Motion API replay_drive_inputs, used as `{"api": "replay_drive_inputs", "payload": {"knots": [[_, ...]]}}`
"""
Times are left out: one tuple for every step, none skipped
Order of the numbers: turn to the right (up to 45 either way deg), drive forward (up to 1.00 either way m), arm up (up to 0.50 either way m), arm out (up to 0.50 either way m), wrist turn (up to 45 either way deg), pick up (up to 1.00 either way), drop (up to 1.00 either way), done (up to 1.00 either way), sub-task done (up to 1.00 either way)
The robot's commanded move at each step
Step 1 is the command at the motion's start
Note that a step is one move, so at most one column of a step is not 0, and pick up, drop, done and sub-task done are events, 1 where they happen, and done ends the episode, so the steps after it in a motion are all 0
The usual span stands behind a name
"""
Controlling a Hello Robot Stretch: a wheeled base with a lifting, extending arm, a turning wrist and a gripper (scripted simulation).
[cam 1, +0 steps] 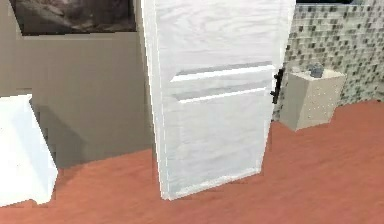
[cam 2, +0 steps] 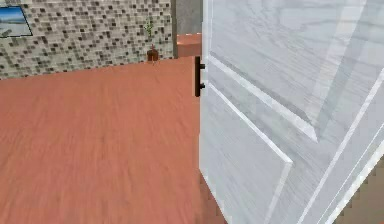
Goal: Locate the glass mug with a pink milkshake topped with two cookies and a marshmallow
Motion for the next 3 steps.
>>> {"api": "replay_drive_inputs", "payload": {"knots": [[9.0,0.0,0.0,0.0,0.0,0.0,0.0,0.0,0.0],[0.0,0.05,0.0,0.0,0.0,0.0,0.0,0.0,0.0],[42.0,0.0,0.0,0.0,0.0,0.0,0.0,0.0,0.0]]}}
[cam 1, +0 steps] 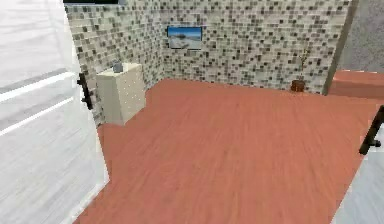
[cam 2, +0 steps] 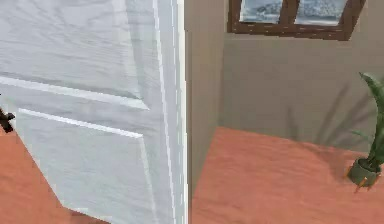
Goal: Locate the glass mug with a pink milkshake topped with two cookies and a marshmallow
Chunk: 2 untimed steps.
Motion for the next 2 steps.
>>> {"api": "replay_drive_inputs", "payload": {"knots": [[0.0,1.0,0.0,0.0,0.0,0.0,0.0,0.0,0.0],[0.0,0.4,0.0,0.0,0.0,0.0,0.0,0.0,0.0]]}}
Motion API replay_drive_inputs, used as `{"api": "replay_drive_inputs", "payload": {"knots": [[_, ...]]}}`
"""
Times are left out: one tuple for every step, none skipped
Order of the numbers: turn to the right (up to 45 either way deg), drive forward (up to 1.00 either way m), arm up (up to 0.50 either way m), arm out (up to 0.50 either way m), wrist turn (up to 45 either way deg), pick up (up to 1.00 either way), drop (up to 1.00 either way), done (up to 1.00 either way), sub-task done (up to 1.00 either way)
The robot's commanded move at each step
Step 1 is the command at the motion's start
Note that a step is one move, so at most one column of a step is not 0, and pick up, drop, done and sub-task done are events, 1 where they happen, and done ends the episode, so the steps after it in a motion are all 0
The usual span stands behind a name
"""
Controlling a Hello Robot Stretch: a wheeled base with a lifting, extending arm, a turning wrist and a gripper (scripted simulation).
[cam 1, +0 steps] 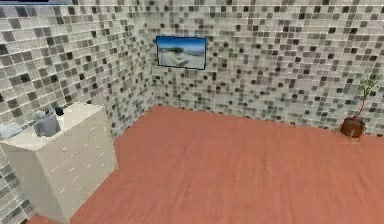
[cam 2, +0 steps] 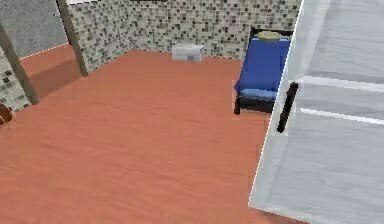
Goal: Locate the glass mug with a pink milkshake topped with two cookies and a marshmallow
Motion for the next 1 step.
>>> {"api": "replay_drive_inputs", "payload": {"knots": [[-45.0,0.0,0.0,0.0,0.0,0.0,0.0,0.0,0.0]]}}
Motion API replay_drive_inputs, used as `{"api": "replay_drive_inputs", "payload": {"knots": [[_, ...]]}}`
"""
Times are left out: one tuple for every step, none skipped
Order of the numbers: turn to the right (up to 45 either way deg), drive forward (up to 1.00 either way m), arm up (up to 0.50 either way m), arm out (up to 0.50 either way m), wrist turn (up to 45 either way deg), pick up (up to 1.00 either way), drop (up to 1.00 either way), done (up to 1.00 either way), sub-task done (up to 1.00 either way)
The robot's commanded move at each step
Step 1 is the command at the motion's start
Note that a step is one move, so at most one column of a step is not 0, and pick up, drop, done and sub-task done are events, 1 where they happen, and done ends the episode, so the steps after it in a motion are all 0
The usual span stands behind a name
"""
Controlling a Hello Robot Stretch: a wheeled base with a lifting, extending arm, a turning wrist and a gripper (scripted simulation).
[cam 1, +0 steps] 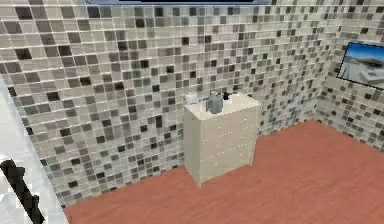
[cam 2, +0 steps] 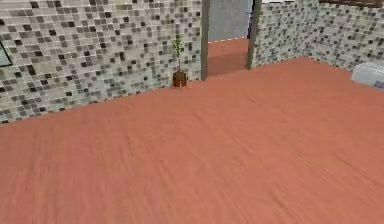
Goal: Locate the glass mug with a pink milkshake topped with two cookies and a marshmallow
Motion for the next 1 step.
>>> {"api": "replay_drive_inputs", "payload": {"knots": [[0.0,0.7,0.0,0.0,0.0,0.0,0.0,0.0,0.0]]}}
